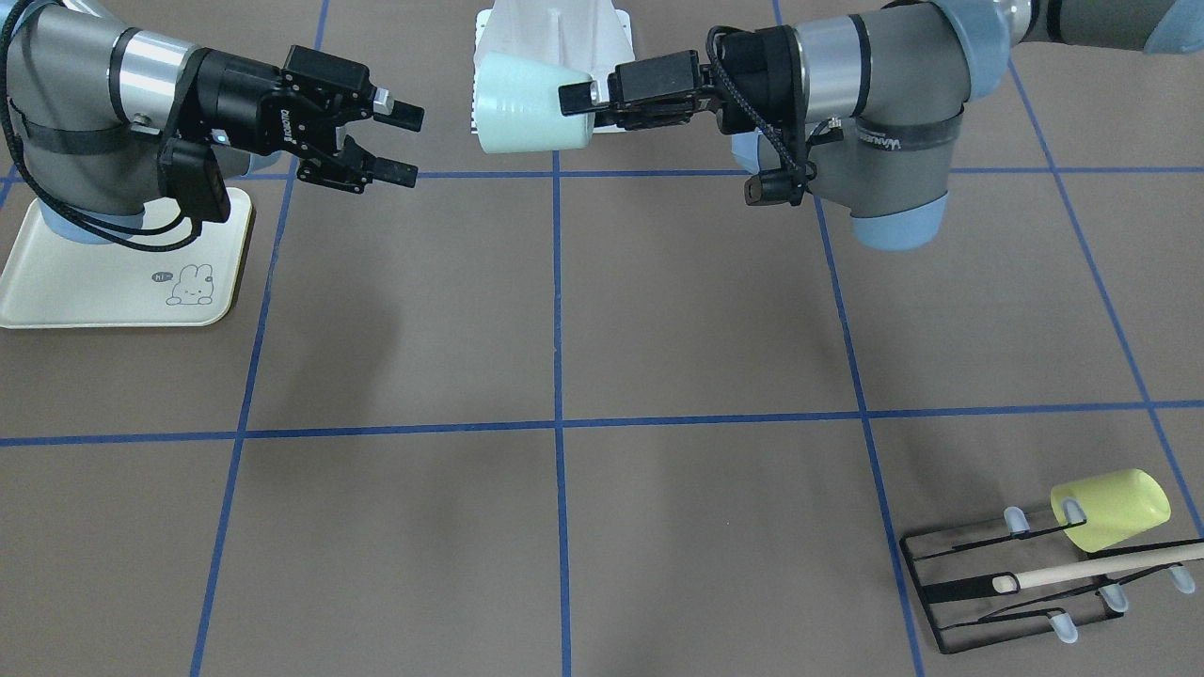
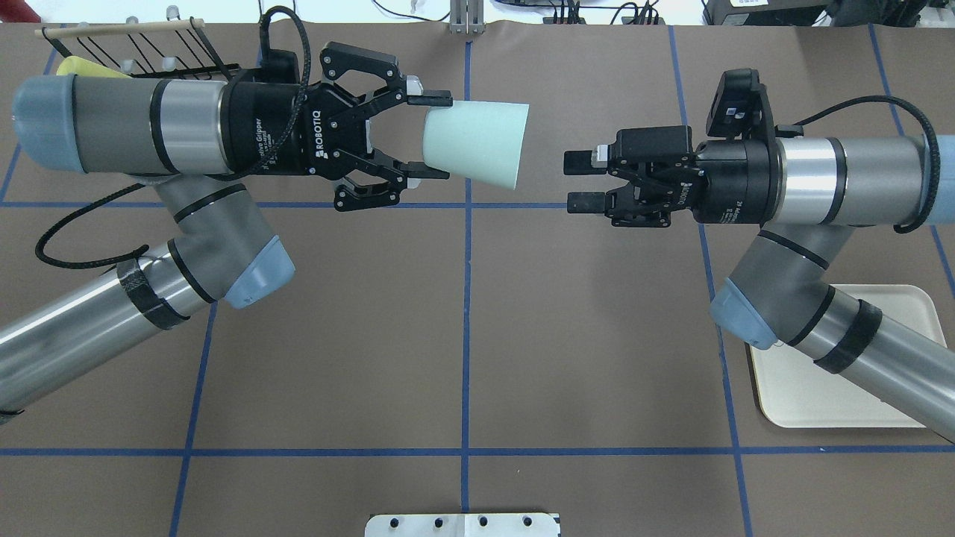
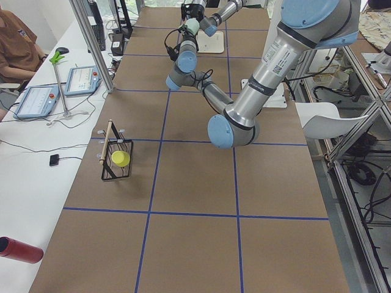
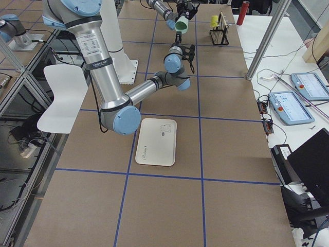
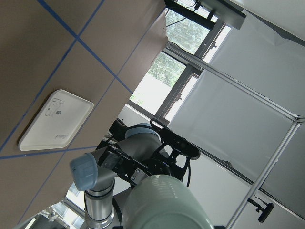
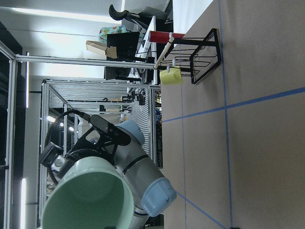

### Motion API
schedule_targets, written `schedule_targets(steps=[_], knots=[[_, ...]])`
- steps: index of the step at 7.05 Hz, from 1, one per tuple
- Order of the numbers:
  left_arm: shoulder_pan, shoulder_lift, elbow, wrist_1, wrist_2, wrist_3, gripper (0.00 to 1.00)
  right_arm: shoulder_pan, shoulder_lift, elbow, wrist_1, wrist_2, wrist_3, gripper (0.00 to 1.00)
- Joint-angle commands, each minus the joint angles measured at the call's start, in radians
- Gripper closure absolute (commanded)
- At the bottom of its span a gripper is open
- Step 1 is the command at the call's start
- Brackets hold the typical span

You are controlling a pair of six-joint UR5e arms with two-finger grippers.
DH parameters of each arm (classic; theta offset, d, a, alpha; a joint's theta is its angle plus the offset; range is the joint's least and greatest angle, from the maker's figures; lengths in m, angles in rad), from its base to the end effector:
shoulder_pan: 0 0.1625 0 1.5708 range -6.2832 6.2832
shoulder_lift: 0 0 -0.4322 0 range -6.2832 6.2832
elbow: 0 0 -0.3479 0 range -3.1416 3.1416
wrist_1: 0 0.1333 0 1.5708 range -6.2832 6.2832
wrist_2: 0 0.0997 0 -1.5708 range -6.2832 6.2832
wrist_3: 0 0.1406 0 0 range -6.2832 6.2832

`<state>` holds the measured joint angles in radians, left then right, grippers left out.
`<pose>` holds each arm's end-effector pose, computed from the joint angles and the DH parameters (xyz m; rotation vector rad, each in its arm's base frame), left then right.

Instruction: Left arm grabs green cup and hands to right arm on tray

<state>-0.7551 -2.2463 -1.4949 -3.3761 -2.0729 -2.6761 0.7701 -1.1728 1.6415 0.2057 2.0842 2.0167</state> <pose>0.3675 -0.4360 0.1452 -0.6227 2.2176 -0.3579 -0.3223 -0.4021 0.2494 0.0785 -2.1471 0.1262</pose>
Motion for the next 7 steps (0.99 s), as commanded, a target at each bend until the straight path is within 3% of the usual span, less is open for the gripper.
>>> schedule_targets(steps=[1, 4, 5, 6, 7], knots=[[0.028, 0.001, 0.002, -0.014, 0.057, -0.005, 1.00, -0.014, 0.007, 0.001, 0.038, -0.015, 0.002, 0.25], [0.062, -0.001, 0.001, -0.012, 0.068, -0.005, 1.00, -0.023, 0.012, 0.001, 0.055, -0.052, 0.014, 0.26], [0.089, -0.006, -0.002, -0.011, 0.120, -0.005, 1.00, -0.032, 0.012, 0.001, 0.055, -0.058, 0.014, 0.26], [0.109, -0.006, -0.002, -0.011, 0.137, -0.005, 1.00, -0.037, 0.010, 0.001, 0.073, -0.058, 0.016, 0.32], [0.121, -0.010, -0.001, -0.011, 0.140, -0.004, 1.00, -0.041, 0.010, 0.001, 0.093, -0.058, 0.028, 0.46]])
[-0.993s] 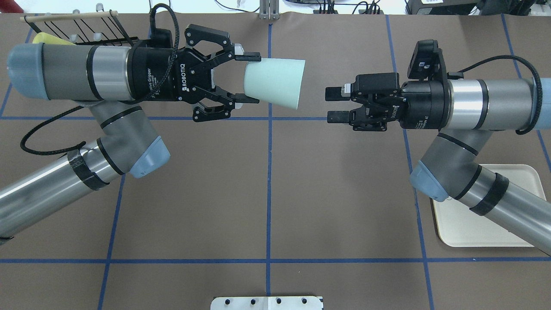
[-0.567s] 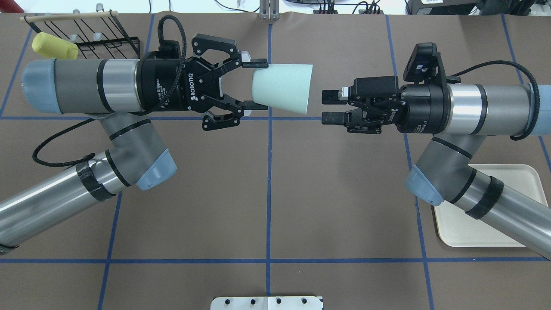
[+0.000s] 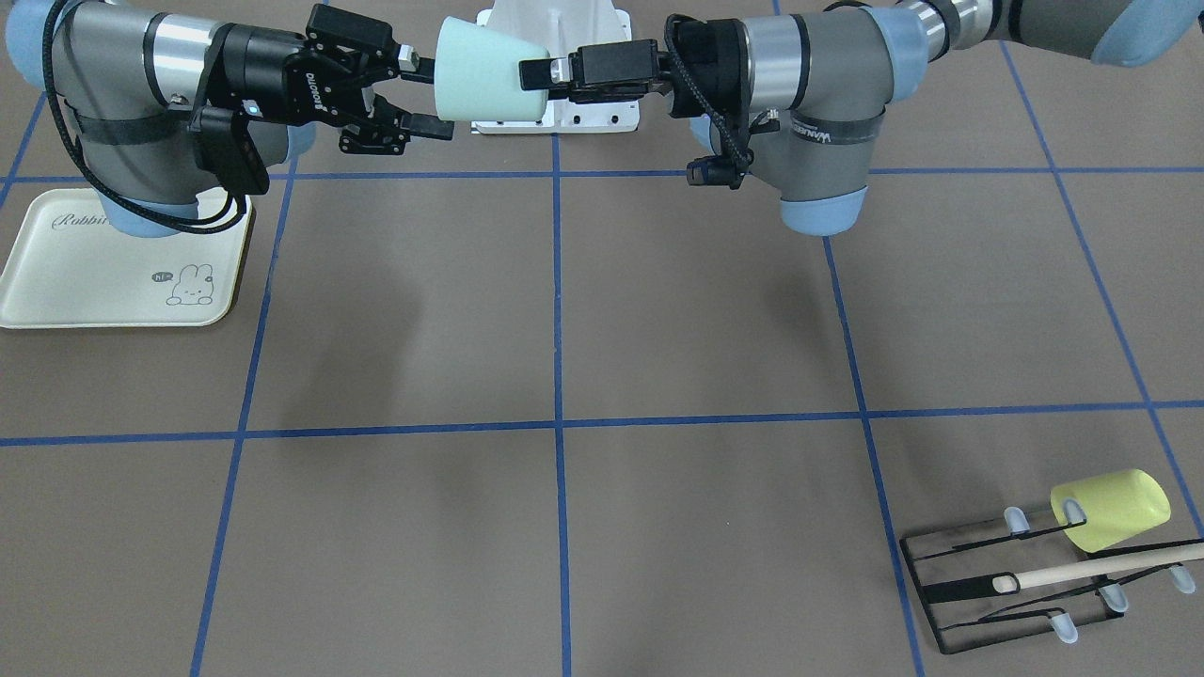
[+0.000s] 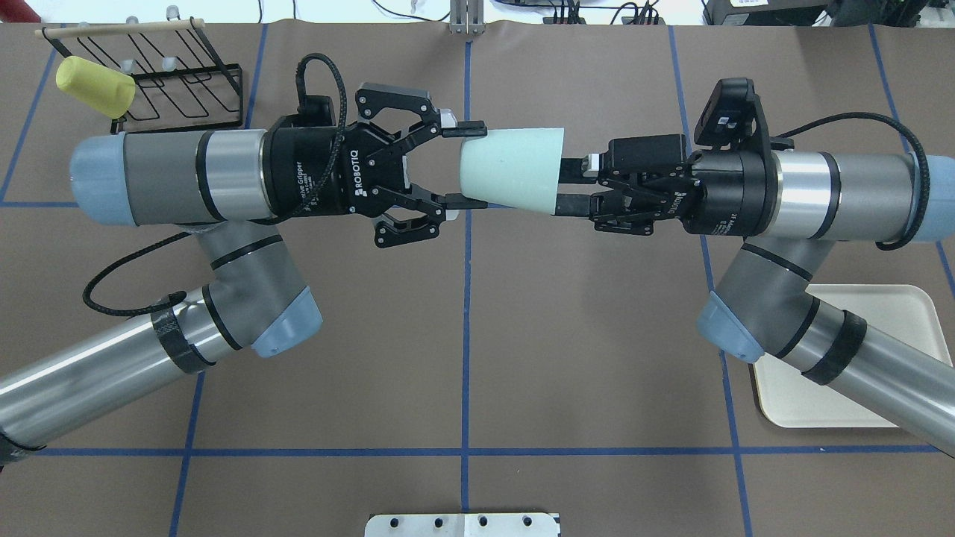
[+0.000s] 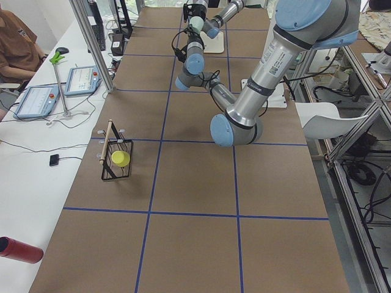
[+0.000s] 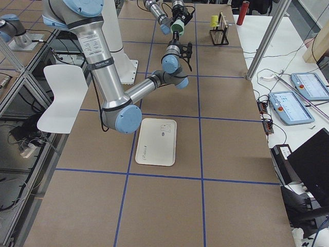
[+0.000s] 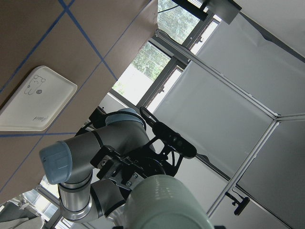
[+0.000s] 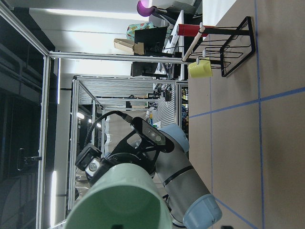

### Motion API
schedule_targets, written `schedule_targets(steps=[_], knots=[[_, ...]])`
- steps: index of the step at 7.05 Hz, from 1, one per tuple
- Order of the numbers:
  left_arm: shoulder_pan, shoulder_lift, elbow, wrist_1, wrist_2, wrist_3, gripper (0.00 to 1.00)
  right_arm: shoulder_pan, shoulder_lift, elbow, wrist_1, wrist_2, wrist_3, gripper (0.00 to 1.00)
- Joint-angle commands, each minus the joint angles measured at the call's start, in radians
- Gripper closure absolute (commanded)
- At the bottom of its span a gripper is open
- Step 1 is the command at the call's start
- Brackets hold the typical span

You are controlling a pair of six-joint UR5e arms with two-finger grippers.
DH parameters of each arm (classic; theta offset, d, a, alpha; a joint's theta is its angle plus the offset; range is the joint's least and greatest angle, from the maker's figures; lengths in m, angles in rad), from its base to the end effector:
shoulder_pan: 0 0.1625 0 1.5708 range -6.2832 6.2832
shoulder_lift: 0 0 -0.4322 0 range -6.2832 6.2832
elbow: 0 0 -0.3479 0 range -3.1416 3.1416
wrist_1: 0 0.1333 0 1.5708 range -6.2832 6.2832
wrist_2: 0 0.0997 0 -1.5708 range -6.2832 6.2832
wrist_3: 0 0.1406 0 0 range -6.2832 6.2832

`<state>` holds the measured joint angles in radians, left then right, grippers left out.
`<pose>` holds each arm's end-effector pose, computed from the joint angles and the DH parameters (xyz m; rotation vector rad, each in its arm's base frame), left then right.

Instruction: Left arm grabs green cup and hands to right arm on tray

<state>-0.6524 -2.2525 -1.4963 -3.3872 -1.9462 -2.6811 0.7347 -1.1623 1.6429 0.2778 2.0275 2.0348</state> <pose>0.4025 -0.4104 0.1355 -0.7046 2.2771 -0.4012 -0.3256 -0.3902 0.2391 0.0799 -2.2370 0.1130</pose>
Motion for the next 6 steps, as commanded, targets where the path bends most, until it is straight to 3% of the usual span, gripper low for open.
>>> schedule_targets(steps=[1, 2, 3, 4, 6], knots=[[0.029, -0.004, 0.001, 0.000, 0.016, 0.001, 1.00, -0.006, 0.000, 0.000, 0.046, -0.006, 0.040, 0.51], [0.034, -0.004, 0.001, -0.001, 0.029, 0.001, 1.00, -0.008, 0.000, 0.000, 0.049, -0.010, 0.041, 0.58], [0.040, -0.002, 0.001, -0.003, 0.035, 0.001, 1.00, -0.008, 0.000, 0.000, 0.052, -0.012, 0.042, 0.75], [0.045, -0.004, 0.001, -0.003, 0.049, 0.003, 1.00, -0.008, 0.000, -0.002, 0.052, -0.013, 0.057, 1.00], [0.045, -0.002, -0.002, 0.002, 0.050, 0.012, 0.00, -0.008, -0.002, -0.003, 0.054, -0.013, 0.068, 1.00]])
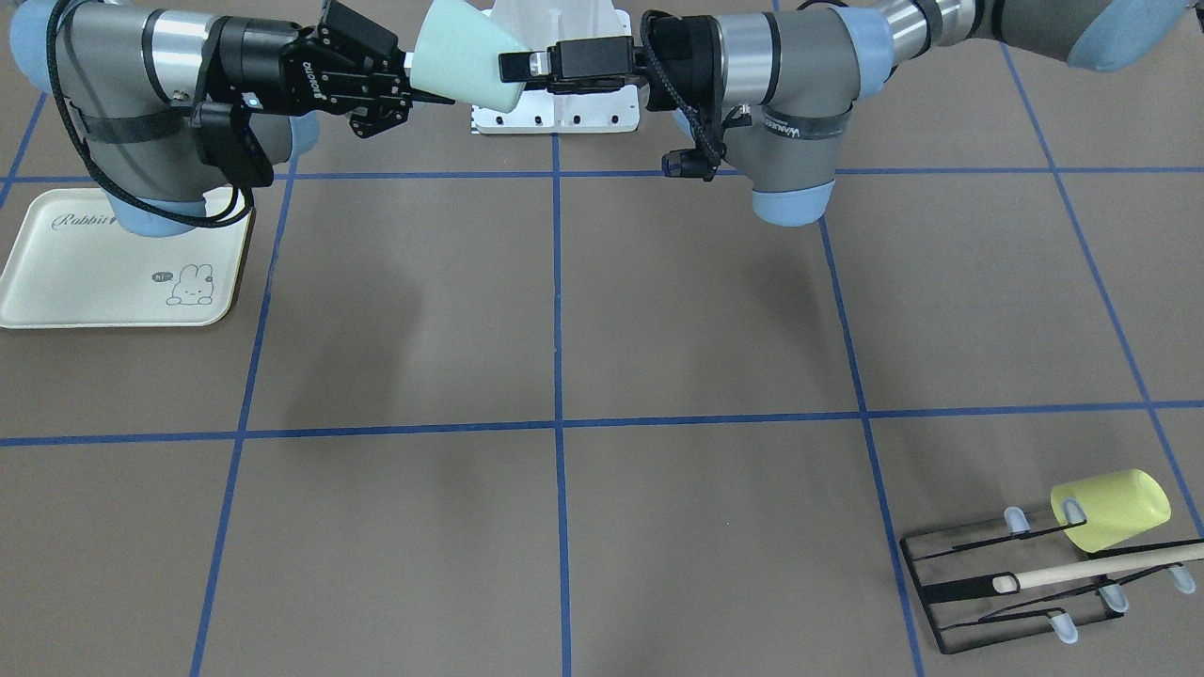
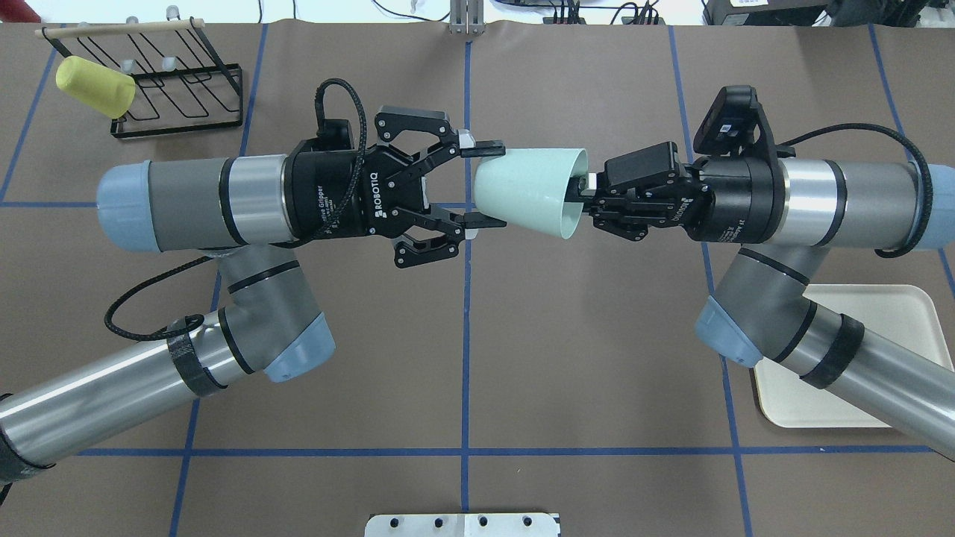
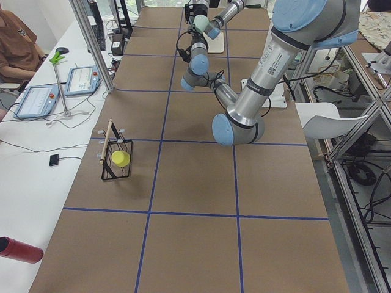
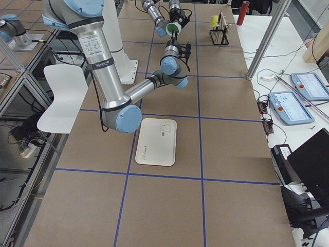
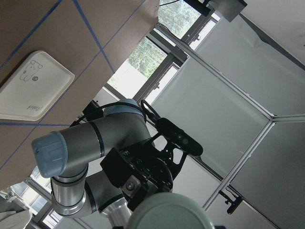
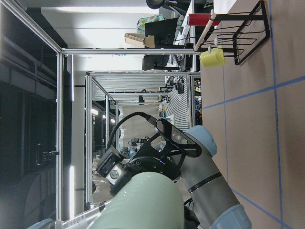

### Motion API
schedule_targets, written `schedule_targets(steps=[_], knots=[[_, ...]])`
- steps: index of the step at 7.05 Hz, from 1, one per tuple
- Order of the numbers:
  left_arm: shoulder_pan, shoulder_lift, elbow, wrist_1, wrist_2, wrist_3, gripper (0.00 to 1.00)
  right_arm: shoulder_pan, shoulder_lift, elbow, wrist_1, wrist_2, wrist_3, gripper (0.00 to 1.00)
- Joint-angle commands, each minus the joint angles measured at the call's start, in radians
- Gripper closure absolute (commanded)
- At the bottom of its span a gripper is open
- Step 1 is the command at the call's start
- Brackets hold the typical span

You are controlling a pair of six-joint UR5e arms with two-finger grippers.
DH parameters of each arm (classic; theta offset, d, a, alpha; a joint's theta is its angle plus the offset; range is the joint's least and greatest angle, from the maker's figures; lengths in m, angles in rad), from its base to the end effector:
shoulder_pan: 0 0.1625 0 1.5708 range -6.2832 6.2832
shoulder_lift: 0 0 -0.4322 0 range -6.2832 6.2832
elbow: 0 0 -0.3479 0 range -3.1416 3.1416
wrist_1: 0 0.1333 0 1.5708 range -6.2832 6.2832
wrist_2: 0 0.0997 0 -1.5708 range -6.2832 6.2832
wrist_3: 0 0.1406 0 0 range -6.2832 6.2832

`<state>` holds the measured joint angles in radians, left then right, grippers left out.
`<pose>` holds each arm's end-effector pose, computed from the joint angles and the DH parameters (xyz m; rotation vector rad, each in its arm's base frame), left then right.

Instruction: Left arm grabs green cup and hands to right arm on tray

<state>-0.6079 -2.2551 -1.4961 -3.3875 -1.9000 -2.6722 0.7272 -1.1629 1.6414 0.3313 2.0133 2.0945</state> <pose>0.4181 -0.3979 0.1324 -0.7314 2.2931 -0.4153 -0.3217 -0.3841 0.2383 0.0275 -2.2868 0.1180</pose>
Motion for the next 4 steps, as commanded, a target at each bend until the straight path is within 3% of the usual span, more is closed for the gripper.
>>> schedule_targets(steps=[1, 4], knots=[[-0.001, 0.002, -0.006, 0.002, 0.004, 0.005, 0.00, 0.000, -0.003, -0.002, 0.000, 0.001, 0.019, 1.00], [-0.035, 0.022, -0.024, 0.008, -0.008, 0.012, 0.00, 0.004, -0.012, 0.000, 0.000, 0.001, 0.029, 1.00]])
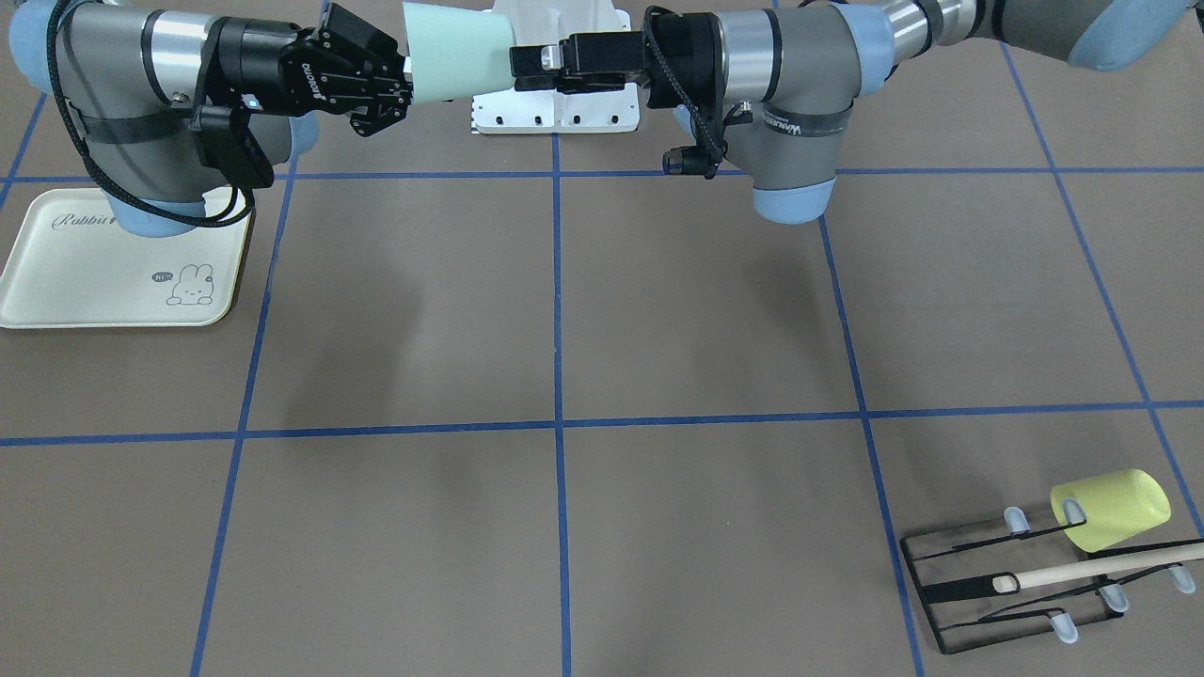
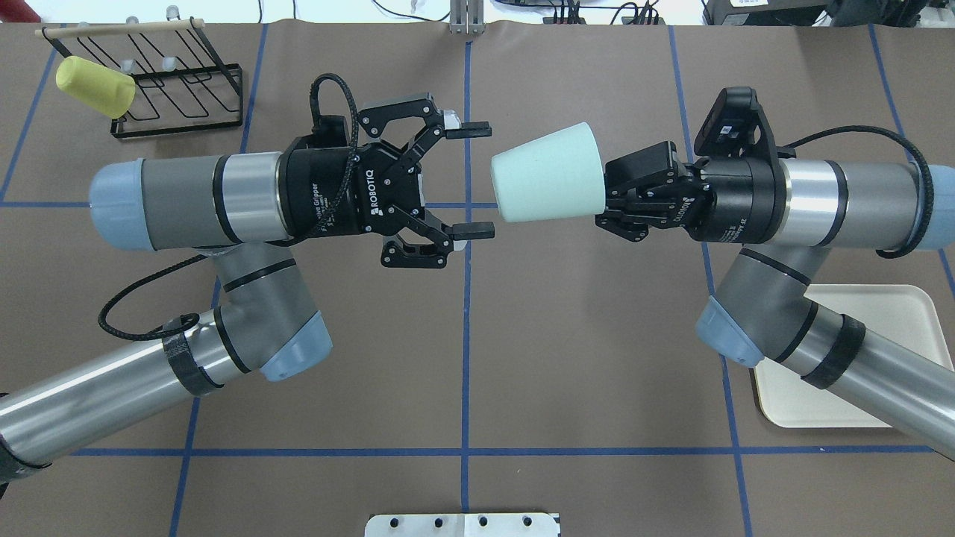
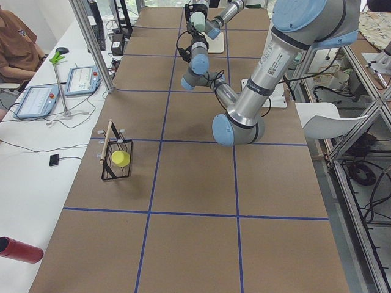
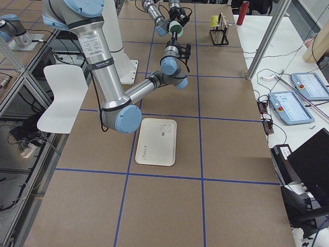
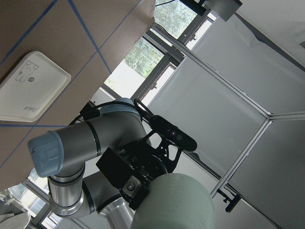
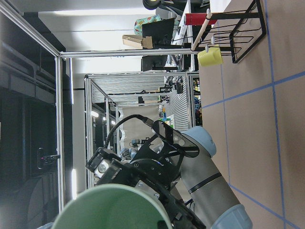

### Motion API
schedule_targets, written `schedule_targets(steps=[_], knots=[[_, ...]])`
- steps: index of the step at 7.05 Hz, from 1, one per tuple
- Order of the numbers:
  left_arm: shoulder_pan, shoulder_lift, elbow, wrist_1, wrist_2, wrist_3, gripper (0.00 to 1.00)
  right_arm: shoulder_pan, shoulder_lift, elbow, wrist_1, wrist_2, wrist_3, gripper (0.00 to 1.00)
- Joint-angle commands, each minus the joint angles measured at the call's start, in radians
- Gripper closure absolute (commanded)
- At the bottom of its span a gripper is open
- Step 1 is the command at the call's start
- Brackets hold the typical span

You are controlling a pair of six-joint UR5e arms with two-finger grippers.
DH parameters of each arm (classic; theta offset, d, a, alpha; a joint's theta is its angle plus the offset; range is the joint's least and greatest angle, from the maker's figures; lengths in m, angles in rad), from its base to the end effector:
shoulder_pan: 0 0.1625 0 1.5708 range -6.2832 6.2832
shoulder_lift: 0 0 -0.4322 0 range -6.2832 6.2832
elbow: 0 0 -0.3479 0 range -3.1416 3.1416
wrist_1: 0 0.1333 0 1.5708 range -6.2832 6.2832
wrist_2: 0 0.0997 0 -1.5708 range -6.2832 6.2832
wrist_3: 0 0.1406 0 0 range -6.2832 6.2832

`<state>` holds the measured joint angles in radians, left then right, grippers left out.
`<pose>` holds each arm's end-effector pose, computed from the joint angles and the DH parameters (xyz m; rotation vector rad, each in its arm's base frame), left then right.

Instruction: Left arm grabs green cup and hands to right arm on tray

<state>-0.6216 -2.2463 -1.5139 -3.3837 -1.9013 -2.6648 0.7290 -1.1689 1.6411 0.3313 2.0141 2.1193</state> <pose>0.4081 -0.4002 0.1322 -0.7077 2.3045 -0.4123 -0.3208 -0.3844 0.2414 -0.0011 -2.2823 0.1358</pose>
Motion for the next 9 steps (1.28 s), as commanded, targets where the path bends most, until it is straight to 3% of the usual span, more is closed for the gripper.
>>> schedule_targets(steps=[1, 2, 3, 6, 7, 9], knots=[[-0.074, 0.054, -0.017, 0.010, -0.007, 0.014, 0.00, 0.018, -0.027, -0.001, -0.002, 0.000, 0.016, 1.00], [-0.139, 0.091, -0.016, 0.014, -0.049, 0.043, 0.00, 0.020, -0.073, -0.017, -0.020, 0.005, -0.010, 1.00], [-0.209, 0.131, -0.016, 0.071, -0.181, 0.163, 0.00, 0.018, -0.089, -0.073, -0.047, 0.011, -0.103, 1.00], [-0.419, 0.137, -0.012, 0.442, -0.553, 0.542, 0.00, 0.020, -0.196, -0.096, -0.269, 0.015, -0.468, 1.00], [-0.462, 0.137, -0.014, 0.601, -0.621, 0.707, 0.00, 0.030, -0.225, -0.092, -0.332, 0.012, -0.526, 1.00], [-0.490, 0.142, -0.019, 0.777, -0.628, 0.914, 0.00, 0.085, -0.313, -0.066, -0.485, 0.015, -0.736, 1.00]])
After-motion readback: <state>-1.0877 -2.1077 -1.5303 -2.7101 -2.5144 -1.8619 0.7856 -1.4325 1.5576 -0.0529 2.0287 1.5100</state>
